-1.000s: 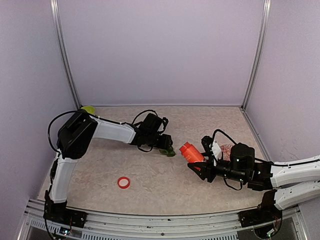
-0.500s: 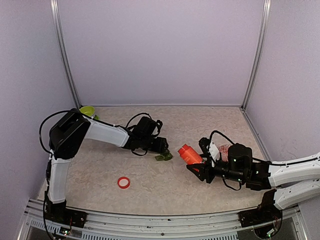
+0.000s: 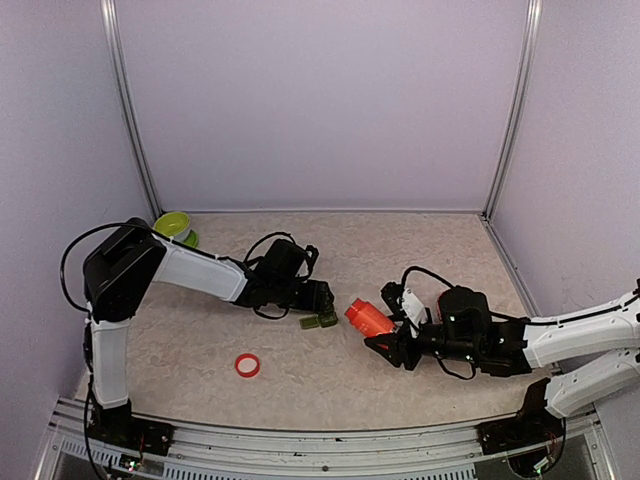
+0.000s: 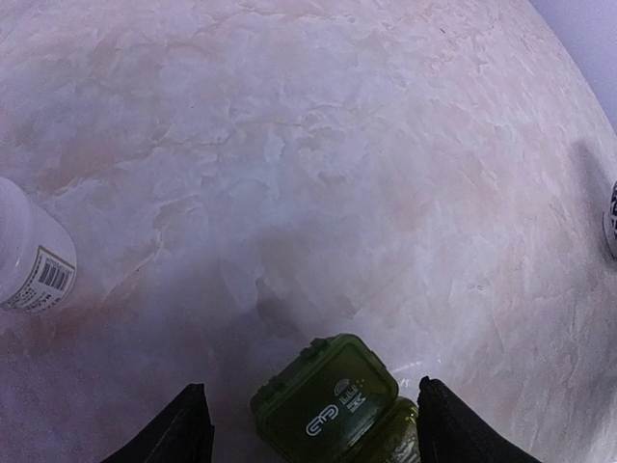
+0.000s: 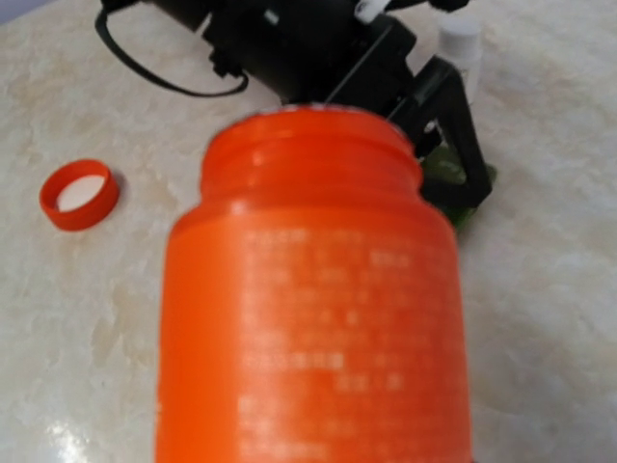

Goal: Sort the pills into containers
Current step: Move the pill container to the center of the board.

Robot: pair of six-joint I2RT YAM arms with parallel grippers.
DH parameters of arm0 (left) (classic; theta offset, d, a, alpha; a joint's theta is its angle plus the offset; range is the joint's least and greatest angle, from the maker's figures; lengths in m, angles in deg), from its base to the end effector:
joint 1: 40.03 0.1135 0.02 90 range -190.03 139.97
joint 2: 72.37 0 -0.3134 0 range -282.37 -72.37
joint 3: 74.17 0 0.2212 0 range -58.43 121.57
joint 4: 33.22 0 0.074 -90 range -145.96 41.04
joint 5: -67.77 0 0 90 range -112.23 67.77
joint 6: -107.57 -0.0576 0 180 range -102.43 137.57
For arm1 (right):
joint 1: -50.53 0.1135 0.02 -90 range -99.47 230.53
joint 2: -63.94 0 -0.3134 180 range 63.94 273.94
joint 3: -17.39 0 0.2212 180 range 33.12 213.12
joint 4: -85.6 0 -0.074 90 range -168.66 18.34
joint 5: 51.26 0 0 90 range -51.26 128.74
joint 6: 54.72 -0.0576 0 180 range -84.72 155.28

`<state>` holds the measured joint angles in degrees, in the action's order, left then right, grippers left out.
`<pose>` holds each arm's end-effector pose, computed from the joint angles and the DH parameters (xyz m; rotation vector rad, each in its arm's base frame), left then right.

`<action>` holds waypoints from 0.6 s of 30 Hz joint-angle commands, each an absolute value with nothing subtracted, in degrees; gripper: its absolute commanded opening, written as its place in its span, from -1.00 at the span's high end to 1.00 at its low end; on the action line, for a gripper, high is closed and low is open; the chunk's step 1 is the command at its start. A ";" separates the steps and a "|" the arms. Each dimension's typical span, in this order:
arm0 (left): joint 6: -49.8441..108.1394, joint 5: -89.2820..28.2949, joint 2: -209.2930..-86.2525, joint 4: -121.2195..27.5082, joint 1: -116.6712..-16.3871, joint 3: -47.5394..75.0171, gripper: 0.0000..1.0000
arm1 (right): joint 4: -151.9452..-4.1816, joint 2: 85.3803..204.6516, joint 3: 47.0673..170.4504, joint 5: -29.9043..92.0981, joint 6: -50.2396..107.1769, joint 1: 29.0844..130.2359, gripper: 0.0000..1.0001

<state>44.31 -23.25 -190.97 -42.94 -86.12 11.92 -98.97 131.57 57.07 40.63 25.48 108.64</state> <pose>0.3141 -0.3278 0.1813 0.4130 2.3662 -0.6486 0.1162 0.1831 0.2474 -0.8202 1.8832 0.7258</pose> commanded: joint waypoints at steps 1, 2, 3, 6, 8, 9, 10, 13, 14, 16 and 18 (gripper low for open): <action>45.87 -22.53 -188.06 -41.45 -86.93 10.53 -0.42 | -99.53 133.56 60.27 38.66 26.99 108.26 0.42; 46.20 -22.28 -187.91 -41.65 -87.08 10.38 -0.42 | -99.49 134.01 60.62 38.53 27.16 108.25 0.42; 46.49 -22.22 -187.82 -41.74 -87.18 10.15 -0.41 | -99.36 134.45 60.97 38.48 27.34 108.20 0.42; 47.36 -22.22 -187.68 -41.52 -87.33 9.60 -0.40 | -99.04 136.14 61.87 38.30 27.46 108.21 0.42; 47.52 -22.23 -187.71 -41.67 -87.40 9.51 -0.40 | -98.84 137.32 62.48 37.93 27.34 108.21 0.42; 47.60 -22.13 -187.68 -41.63 -87.45 9.31 -0.40 | -98.80 137.90 62.67 37.85 27.18 108.24 0.42; 47.76 -21.92 -187.68 -41.66 -87.49 9.21 -0.40 | -98.91 138.37 62.80 37.78 27.02 108.20 0.42; 48.10 -21.84 -187.23 -41.37 -87.57 8.57 -0.40 | -99.02 139.55 63.01 37.42 26.61 108.24 0.42; 48.26 -21.84 -186.98 -41.20 -87.58 8.36 -0.41 | -99.19 139.79 63.01 37.38 26.51 108.20 0.42; 48.32 -21.62 -186.32 -40.78 -87.58 7.71 -0.41 | -99.25 140.03 63.09 37.41 26.41 108.21 0.42; 48.42 -21.36 -185.43 -40.49 -87.45 7.30 -0.46 | -99.14 140.17 63.16 37.63 26.41 108.19 0.42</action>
